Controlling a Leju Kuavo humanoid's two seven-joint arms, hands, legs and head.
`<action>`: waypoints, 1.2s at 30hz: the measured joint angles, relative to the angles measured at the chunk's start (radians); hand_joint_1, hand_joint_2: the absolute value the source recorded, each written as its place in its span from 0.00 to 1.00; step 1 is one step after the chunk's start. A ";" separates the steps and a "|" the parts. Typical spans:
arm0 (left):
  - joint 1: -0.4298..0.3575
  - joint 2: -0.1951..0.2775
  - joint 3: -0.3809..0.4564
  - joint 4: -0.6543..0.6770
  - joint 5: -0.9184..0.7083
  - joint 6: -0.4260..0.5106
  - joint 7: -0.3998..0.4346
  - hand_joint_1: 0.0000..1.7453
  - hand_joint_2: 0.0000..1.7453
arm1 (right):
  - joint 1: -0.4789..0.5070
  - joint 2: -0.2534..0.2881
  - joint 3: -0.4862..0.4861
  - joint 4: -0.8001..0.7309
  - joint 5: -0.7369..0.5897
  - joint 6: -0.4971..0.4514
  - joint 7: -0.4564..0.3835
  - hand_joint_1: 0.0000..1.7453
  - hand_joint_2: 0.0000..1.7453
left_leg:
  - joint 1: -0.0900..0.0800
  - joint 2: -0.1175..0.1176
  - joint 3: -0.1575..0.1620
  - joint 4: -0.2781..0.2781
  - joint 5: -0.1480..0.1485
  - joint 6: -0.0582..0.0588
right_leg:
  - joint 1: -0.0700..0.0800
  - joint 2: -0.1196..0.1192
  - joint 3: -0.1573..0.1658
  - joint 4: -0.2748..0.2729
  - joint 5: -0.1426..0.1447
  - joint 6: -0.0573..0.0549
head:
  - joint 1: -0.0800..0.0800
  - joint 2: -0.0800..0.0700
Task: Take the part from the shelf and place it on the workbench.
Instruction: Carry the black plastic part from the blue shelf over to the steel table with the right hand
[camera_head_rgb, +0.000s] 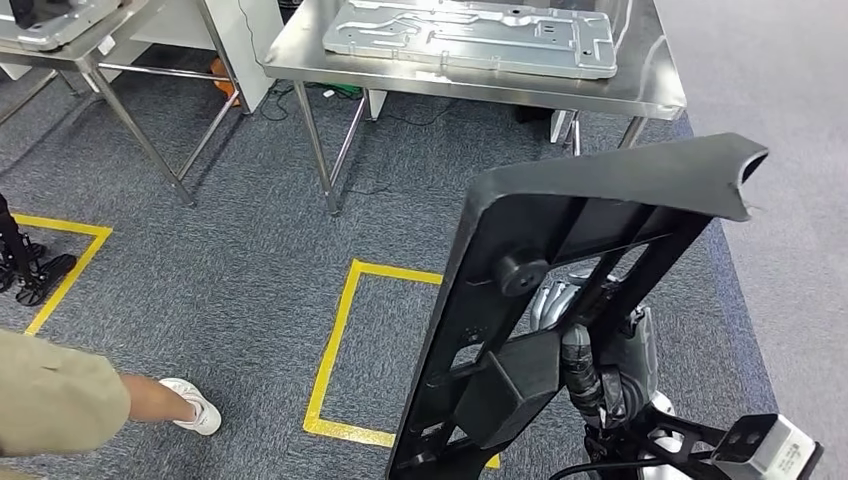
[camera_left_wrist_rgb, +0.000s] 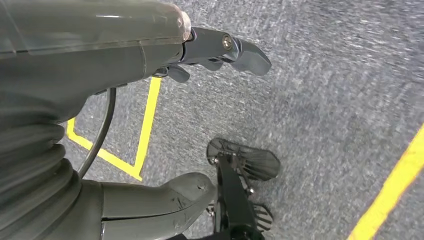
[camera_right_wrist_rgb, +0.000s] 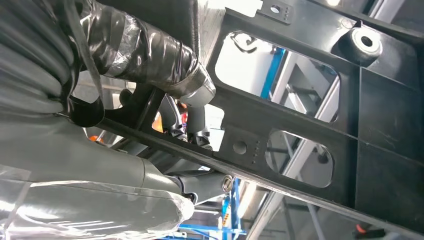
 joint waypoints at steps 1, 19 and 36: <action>0.000 0.000 0.000 0.000 0.000 0.000 0.000 0.00 1.00 | 0.000 0.000 0.001 0.000 0.000 0.000 0.000 1.00 1.00 | 0.001 -0.001 -0.024 0.050 -0.027 -0.001 | -0.001 -0.001 0.004 -0.004 0.000 -0.006 | 0.000 0.000; 0.003 0.002 0.001 0.000 0.000 -0.006 -0.011 0.00 1.00 | 0.003 0.000 0.002 0.000 0.000 -0.003 -0.001 1.00 1.00 | -0.005 -0.003 -0.001 -0.028 0.029 0.054 | 0.001 0.002 -0.115 0.283 -0.157 0.046 | 0.000 0.000; 0.004 0.000 0.016 0.000 -0.001 -0.013 -0.017 0.00 1.00 | 0.005 0.000 0.002 0.000 -0.001 -0.004 -0.001 1.00 1.00 | -0.003 -0.003 -0.112 0.246 -0.102 0.004 | 0.011 0.000 0.035 -0.014 -0.017 -0.018 | -0.001 0.000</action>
